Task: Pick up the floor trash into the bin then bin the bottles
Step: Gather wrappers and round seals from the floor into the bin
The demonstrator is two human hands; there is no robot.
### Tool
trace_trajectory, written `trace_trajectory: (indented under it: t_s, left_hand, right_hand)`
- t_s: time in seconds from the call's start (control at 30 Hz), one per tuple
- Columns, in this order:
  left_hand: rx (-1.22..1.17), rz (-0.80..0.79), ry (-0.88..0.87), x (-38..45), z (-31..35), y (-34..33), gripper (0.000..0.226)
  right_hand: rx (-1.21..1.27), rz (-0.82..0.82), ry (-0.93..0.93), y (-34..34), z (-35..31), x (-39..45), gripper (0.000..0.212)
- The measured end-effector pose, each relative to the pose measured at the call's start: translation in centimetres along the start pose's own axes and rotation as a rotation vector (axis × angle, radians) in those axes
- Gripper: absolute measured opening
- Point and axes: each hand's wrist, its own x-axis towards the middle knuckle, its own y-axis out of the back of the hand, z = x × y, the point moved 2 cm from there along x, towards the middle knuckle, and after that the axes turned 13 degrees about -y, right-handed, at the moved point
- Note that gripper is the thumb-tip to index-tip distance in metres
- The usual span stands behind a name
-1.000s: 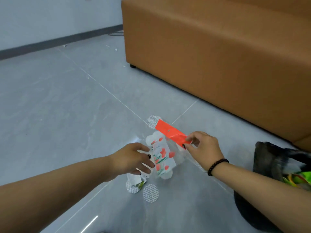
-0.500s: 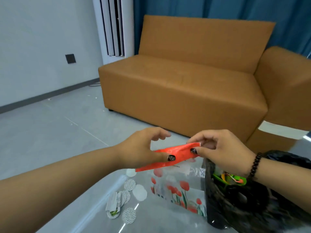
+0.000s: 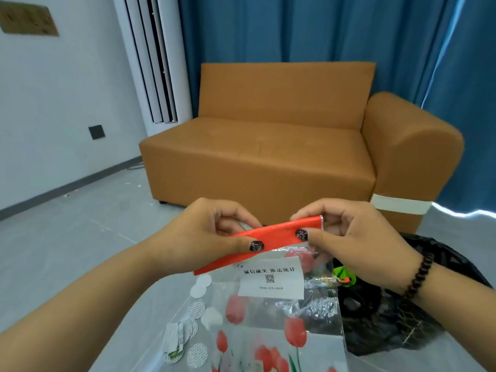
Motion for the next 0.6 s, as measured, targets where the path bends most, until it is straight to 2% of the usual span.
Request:
trace_trajectory:
  t_s: [0.13,0.23,0.33,0.47,0.6]
  left_hand:
    - [-0.08,0.017,0.024,-1.0,0.3,0.5,0.024]
    - [-0.052,-0.008,0.055,-1.3,-0.1,0.9,0.022]
    - [-0.005,-0.064,0.065,-1.7,-0.5,0.9,0.012]
    - [-0.037,-0.083,0.082,-2.2,-0.9,1.0,0.012]
    - [-0.097,-0.057,0.116,-2.7,-1.5,1.6,0.035]
  right_hand:
    - [-0.023,0.044,0.005,1.1,0.0,-0.6,0.017]
    - [-0.057,0.038,-0.017,1.3,0.6,-0.5,0.015]
    - [-0.086,-0.023,-0.049,1.3,1.4,-0.5,0.017]
    - [-0.017,-0.103,-0.074,0.8,1.9,-0.2,0.026]
    - [0.05,-0.06,-0.067,0.6,2.5,0.5,0.03]
